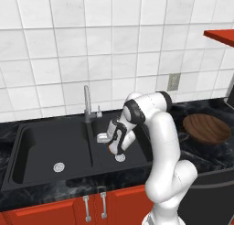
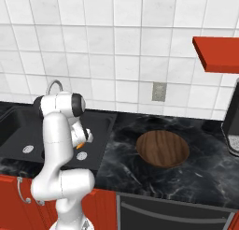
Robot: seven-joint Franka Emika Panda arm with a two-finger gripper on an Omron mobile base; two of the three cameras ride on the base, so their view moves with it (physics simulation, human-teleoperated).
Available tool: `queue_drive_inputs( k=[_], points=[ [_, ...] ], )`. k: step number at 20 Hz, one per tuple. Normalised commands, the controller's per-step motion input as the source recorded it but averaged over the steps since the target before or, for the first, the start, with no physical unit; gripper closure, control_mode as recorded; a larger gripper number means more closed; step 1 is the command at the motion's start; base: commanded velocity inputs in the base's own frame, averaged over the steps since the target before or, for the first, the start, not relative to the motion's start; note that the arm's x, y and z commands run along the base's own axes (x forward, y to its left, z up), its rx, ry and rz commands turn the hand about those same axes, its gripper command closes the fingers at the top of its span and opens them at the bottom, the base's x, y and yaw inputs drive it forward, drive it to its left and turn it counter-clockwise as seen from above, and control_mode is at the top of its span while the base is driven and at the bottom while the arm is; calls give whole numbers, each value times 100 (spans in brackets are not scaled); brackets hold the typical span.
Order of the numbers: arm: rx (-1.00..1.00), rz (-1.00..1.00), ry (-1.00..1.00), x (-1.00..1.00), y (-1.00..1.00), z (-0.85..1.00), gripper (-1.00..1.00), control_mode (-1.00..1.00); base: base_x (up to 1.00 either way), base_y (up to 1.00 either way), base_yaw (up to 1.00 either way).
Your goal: Pick the corns from the cabinet and place them in one bowl. Pick the carrot from the sink and place it in the other bowl.
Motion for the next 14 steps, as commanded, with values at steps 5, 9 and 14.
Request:
queue_drive_inputs(
  k=[5,9,14],
  points=[
    [0,0,0,9,-1,-2,-100,-100,0,0,0],
    [0,0,0,0,-13,0,-100,-100,0,0,0],
    [0,0,0,0,-28,0,-100,-100,0,0,0]
  ],
)
